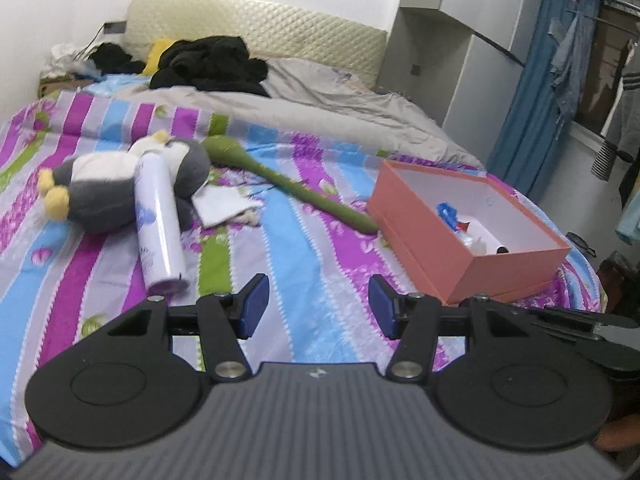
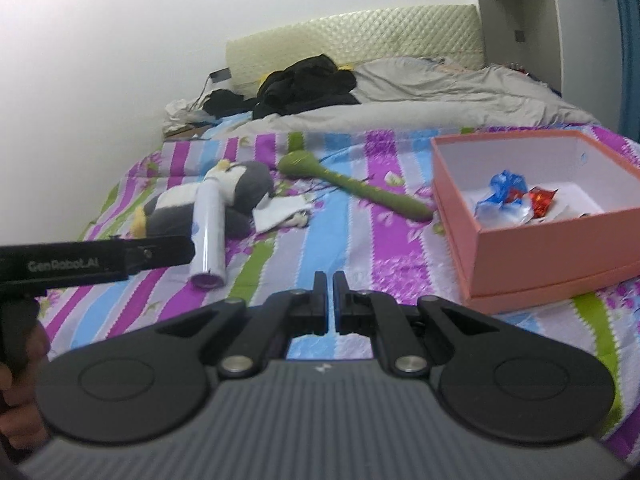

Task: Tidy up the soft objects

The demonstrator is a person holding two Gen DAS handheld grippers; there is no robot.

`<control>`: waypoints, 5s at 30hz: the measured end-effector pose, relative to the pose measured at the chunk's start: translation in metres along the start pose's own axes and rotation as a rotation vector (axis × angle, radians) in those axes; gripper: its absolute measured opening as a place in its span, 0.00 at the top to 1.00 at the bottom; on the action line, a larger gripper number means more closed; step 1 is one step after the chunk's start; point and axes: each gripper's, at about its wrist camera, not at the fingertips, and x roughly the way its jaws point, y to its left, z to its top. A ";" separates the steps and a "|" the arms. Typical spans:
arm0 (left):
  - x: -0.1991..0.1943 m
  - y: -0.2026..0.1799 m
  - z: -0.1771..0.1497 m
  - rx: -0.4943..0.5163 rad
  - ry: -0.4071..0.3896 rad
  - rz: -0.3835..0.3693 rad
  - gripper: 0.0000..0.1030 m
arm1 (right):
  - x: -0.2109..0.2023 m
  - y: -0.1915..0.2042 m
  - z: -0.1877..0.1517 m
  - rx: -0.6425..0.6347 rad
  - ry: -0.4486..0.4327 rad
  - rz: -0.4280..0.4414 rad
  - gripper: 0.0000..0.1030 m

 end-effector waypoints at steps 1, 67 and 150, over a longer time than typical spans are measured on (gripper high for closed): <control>0.004 0.003 -0.002 -0.004 0.001 0.003 0.41 | 0.004 0.001 -0.004 -0.008 0.002 0.001 0.93; 0.364 0.094 0.058 0.495 0.246 0.396 0.60 | 0.382 -0.042 0.048 0.306 0.203 0.377 0.68; 0.120 -0.017 0.028 -0.044 0.181 0.062 0.94 | 0.094 -0.027 -0.007 0.063 0.076 -0.051 0.81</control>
